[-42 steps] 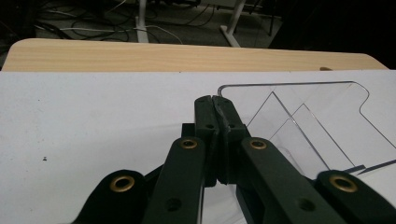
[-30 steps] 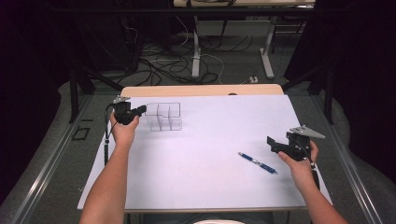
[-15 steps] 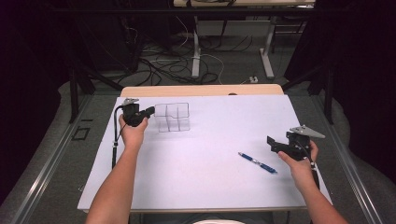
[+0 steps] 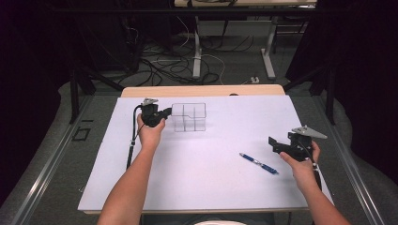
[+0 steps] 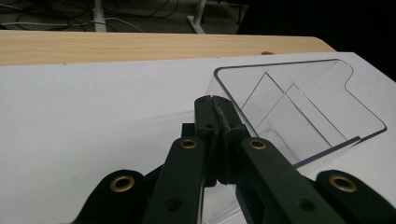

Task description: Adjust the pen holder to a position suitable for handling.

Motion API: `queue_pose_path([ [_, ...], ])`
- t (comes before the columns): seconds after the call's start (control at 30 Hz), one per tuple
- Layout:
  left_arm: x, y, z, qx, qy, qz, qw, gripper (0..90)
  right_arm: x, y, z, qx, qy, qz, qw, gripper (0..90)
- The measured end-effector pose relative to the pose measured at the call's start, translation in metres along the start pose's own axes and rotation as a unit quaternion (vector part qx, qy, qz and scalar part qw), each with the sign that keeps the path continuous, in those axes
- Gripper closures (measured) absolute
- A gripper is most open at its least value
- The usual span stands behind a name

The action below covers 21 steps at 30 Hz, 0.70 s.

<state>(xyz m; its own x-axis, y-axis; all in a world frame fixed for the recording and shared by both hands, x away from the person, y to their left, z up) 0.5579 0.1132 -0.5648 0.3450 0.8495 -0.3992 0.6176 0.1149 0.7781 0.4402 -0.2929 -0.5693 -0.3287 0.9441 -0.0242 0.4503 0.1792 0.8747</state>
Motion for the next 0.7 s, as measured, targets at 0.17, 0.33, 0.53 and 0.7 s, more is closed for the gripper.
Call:
queue_pose_path([
  [0.17, -0.016, -0.002, 0.009, 0.004, -0.010, 0.004, 0.9999, 90.0, 0.000, 0.000, 0.000, -0.002, 0.001, -0.002, 1.0000, 14.6],
  [0.33, -0.028, -0.005, 0.014, 0.005, -0.018, 0.006, 0.9998, 90.0, 0.000, 0.000, 0.000, -0.001, 0.001, -0.003, 1.0000, 14.7],
  [0.53, -0.037, -0.007, 0.019, 0.006, -0.029, 0.007, 0.9995, 90.0, 0.001, 0.000, 0.000, 0.002, 0.004, 0.001, 1.0000, 14.8],
  [0.7, -0.044, -0.008, 0.024, 0.006, -0.037, 0.011, 0.9992, 90.0, 0.002, 0.000, 0.000, 0.003, 0.004, 0.003, 1.0000, 14.9],
])
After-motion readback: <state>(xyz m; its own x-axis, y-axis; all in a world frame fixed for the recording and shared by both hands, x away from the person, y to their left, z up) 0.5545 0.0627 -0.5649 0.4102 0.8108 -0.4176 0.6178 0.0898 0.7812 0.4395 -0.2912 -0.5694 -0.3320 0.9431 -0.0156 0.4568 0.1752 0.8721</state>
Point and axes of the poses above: each handheld gripper's, and its own axes: z roughly forward along the jaws, y roughly out of its top, x roughly to its left, the point moved 10 cm from there along z, roughly forward along the jaws, and after that the axes turned 9 degrees about -z, right-handed, at the moved point
